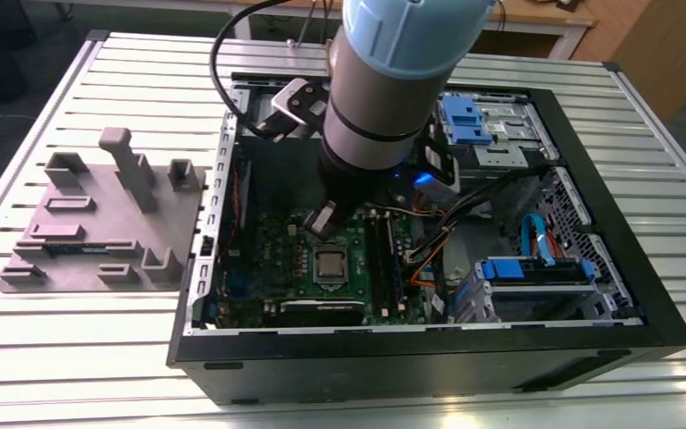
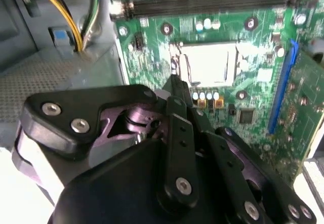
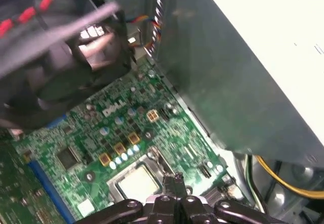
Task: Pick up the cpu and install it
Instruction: 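Close the cpu cover, then install the first cpu locking lever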
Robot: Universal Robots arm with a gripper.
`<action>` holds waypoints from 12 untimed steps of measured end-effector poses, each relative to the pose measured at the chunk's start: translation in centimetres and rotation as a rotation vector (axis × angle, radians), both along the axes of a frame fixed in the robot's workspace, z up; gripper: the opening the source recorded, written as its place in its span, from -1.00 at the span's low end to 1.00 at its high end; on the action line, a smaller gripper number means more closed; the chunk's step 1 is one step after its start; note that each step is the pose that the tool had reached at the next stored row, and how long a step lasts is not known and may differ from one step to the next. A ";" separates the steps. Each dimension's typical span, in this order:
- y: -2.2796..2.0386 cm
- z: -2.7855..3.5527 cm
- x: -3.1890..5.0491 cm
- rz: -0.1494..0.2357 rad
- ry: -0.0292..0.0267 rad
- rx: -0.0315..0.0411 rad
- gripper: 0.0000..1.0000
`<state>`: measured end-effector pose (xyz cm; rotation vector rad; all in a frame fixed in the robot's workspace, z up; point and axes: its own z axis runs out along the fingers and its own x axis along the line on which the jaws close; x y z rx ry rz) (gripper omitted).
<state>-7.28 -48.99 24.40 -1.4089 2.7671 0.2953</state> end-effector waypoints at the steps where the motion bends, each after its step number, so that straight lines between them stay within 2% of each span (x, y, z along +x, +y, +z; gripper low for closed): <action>1: -0.11 -0.02 -0.22 0.000 -0.0002 0.0001 -0.80; 5: -1.06 -0.12 -0.28 0.001 -0.0002 0.0000 -0.80; 12: -1.25 -0.14 -0.29 0.001 -0.0002 0.0001 -0.80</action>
